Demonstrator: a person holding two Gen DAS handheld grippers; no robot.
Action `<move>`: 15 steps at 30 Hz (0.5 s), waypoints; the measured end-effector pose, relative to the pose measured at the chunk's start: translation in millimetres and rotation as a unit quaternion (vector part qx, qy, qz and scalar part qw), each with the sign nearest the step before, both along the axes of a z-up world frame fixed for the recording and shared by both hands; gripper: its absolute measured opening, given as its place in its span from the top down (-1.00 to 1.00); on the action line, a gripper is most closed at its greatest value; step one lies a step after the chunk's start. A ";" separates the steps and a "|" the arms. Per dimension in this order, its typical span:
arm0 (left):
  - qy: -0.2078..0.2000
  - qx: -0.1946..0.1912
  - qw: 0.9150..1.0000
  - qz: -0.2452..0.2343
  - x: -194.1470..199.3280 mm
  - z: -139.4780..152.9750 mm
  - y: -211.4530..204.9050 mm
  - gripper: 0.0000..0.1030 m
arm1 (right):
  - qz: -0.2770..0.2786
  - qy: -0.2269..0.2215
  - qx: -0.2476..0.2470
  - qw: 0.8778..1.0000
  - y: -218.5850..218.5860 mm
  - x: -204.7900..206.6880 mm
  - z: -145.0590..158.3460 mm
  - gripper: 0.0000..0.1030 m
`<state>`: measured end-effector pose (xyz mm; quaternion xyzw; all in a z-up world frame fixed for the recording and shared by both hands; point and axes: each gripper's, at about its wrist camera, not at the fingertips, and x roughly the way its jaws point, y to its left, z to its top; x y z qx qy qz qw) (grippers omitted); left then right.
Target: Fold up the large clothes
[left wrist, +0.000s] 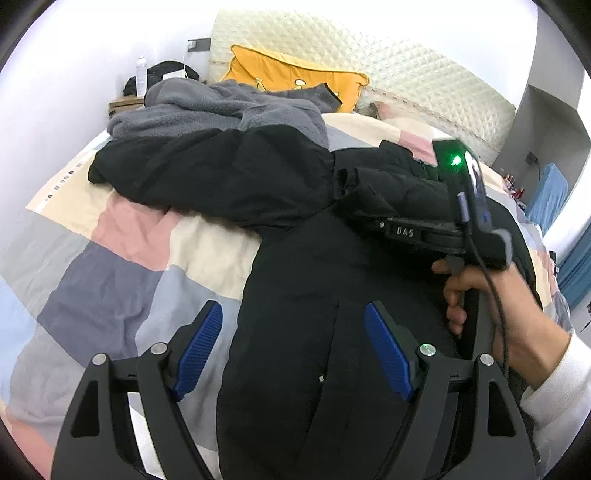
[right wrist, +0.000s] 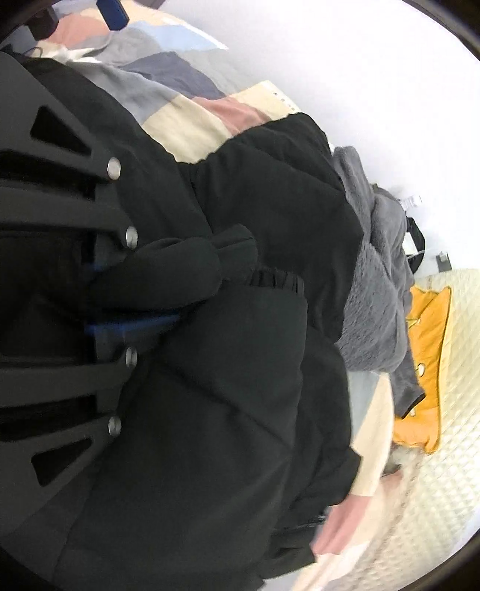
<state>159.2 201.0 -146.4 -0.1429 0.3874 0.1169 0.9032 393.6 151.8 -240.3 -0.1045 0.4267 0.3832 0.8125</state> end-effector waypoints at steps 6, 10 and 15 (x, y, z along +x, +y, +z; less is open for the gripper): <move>-0.013 0.017 1.000 -0.011 -8.8 5.7 -8.8 -0.54 | 0.029 -0.022 -0.005 0.999 -4.1 -24.6 20.7 -0.17; -0.017 0.011 1.000 -0.016 -8.3 6.5 -10.7 -0.54 | 0.011 -0.048 0.008 0.999 -31.2 -28.8 45.5 -0.17; -0.036 0.026 0.999 -0.021 -10.0 13.5 -24.3 -0.54 | -0.039 -0.096 0.030 0.994 -95.3 -34.8 79.1 -0.17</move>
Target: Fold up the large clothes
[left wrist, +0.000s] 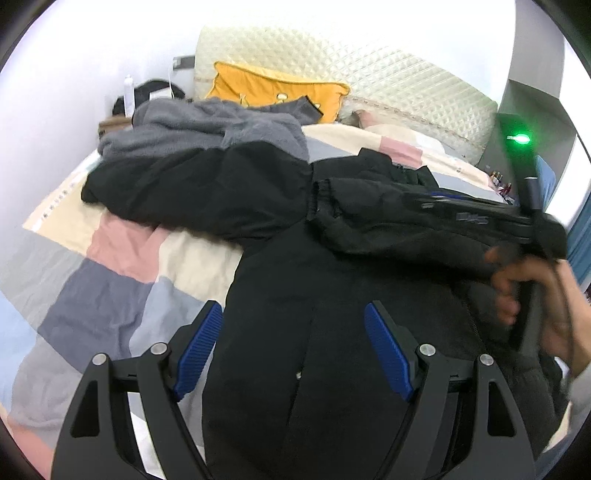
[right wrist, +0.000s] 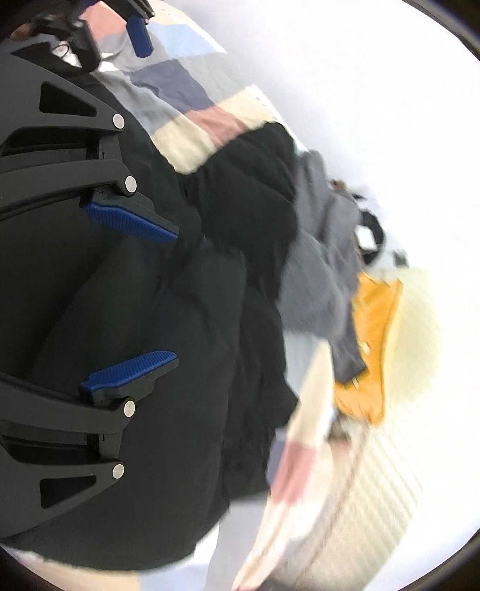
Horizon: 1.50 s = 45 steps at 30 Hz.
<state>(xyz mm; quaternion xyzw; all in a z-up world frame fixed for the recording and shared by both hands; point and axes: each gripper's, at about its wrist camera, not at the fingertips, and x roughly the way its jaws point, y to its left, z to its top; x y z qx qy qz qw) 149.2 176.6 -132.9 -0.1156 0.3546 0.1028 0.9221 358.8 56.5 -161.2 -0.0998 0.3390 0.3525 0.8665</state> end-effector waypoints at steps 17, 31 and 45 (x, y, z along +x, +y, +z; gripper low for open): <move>-0.036 0.015 0.998 -0.045 -6.4 17.3 -55.8 -0.55 | -0.183 -0.004 0.023 0.983 -222.8 -9.9 -8.8 -0.17; -0.016 0.014 0.999 -0.050 3.6 3.8 -67.4 -0.55 | -0.249 0.075 -0.048 0.964 -266.0 19.7 -86.7 -0.24; -0.003 0.011 0.998 -0.057 11.3 -3.5 -72.9 -0.55 | -0.316 0.053 0.050 0.946 -288.3 34.7 -88.6 -0.29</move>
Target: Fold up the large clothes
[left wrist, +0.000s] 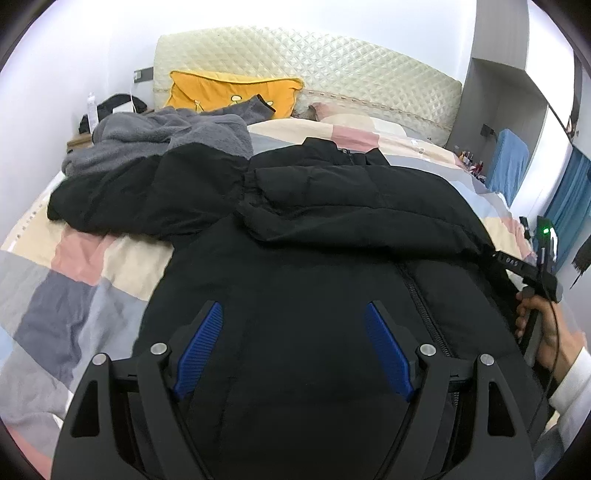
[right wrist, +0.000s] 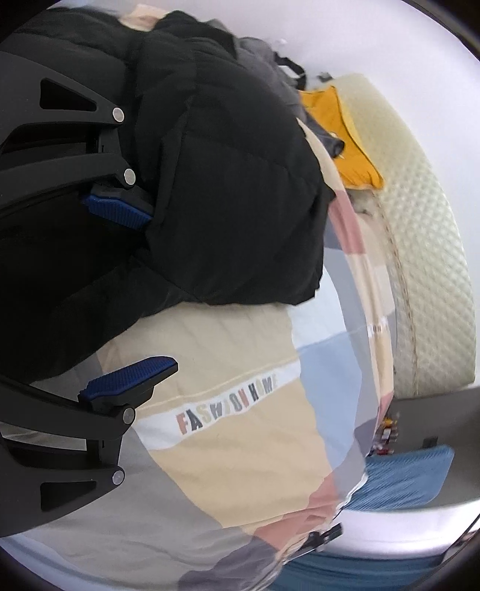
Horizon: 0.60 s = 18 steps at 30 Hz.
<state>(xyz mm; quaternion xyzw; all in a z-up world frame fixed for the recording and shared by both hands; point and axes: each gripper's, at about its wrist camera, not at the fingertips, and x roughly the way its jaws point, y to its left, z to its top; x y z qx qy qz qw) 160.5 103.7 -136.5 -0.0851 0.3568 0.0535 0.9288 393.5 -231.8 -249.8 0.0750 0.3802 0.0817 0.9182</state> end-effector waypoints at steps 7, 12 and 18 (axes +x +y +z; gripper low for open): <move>-0.005 0.001 1.000 0.007 -0.3 3.7 2.0 -0.55 | -0.007 -0.006 -0.017 1.000 4.8 -11.3 8.8 -0.29; -0.012 0.008 1.000 0.006 -4.0 7.8 -1.9 -0.55 | 0.006 -0.020 0.019 1.000 12.7 -40.0 31.9 -0.31; -0.023 0.007 1.000 -0.002 -12.5 17.2 -10.1 -0.55 | 0.035 -0.056 0.038 0.997 29.7 -90.9 69.3 -0.31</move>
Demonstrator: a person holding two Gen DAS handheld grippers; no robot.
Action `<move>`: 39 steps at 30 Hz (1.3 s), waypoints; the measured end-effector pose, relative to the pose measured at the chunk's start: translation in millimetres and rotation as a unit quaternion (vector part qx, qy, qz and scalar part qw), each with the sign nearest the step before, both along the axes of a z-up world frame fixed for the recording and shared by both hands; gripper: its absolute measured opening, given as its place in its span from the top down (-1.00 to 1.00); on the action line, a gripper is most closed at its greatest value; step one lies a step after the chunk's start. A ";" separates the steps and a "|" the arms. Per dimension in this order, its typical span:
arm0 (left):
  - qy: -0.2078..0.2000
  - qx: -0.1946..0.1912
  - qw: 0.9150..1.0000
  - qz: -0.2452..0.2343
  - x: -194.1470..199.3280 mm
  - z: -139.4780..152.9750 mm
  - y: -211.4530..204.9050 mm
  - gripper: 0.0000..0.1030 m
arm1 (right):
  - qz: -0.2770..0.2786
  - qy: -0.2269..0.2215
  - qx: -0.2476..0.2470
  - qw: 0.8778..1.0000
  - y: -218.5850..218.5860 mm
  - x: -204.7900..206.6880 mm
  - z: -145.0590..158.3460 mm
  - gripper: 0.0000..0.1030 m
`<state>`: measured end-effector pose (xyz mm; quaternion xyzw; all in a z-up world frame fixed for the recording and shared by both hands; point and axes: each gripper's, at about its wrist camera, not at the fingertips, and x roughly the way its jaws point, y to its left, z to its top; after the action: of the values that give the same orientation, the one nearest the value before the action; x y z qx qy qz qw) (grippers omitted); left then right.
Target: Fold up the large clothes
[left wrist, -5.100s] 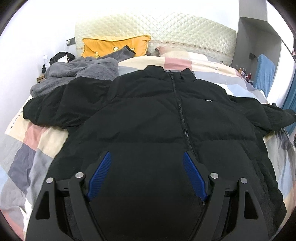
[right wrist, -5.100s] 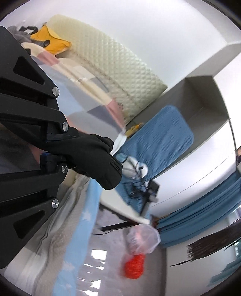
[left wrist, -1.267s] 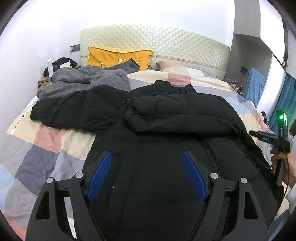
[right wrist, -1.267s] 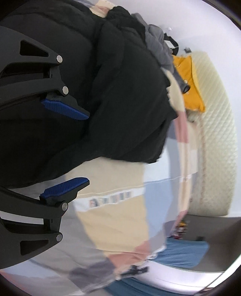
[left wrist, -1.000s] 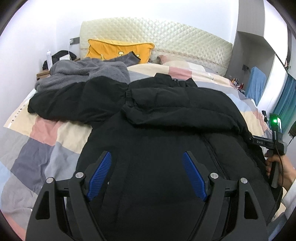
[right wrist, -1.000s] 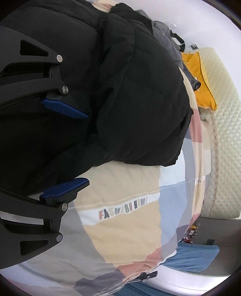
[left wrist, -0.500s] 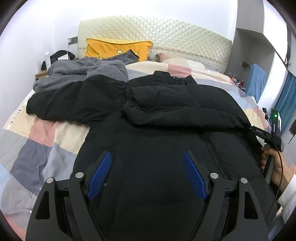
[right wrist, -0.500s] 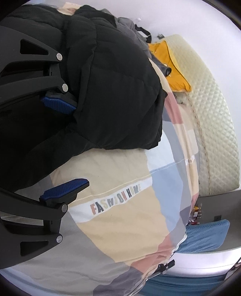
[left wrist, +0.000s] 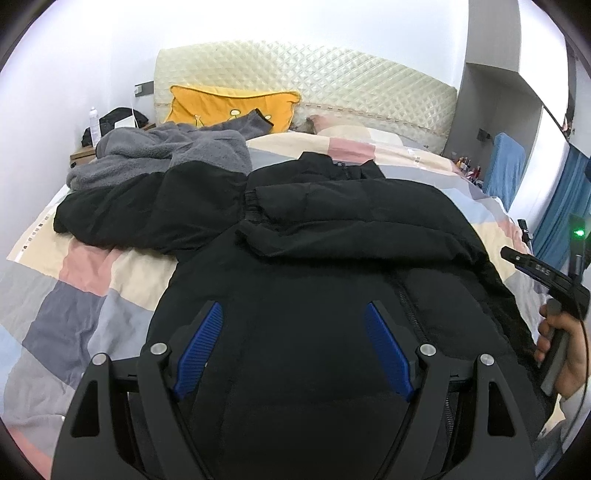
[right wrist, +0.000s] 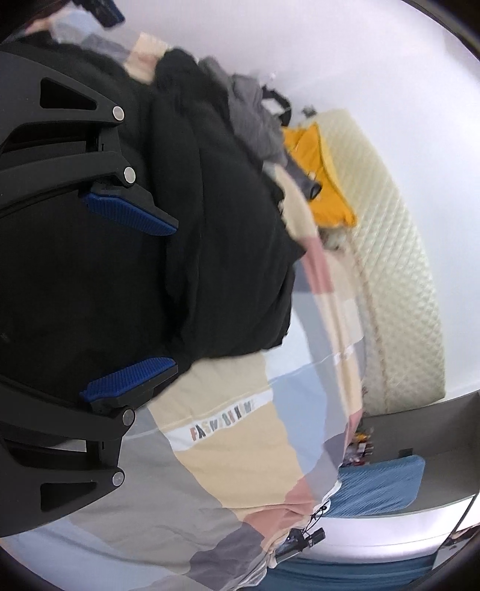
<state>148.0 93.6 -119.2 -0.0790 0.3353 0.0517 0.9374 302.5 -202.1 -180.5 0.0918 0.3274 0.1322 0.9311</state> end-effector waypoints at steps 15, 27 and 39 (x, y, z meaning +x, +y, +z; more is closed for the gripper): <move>-0.020 -0.002 1.000 -0.022 -16.8 11.0 -20.8 -0.55 | 0.044 -0.095 -0.018 0.994 29.4 -104.5 52.6 -0.32; -0.019 -0.003 0.999 -0.033 -27.9 5.5 -25.6 -0.55 | 0.054 -0.102 -0.012 0.993 37.6 -165.6 48.4 -0.37; -0.002 -0.014 1.000 -0.022 -12.9 12.1 -8.3 -0.55 | 0.048 -0.108 -0.011 0.993 35.8 -159.6 42.2 -0.38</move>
<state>135.1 85.2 -107.2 -0.0851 0.3360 0.0261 0.9376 142.9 -166.3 -138.3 0.0508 0.2308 0.1821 0.9544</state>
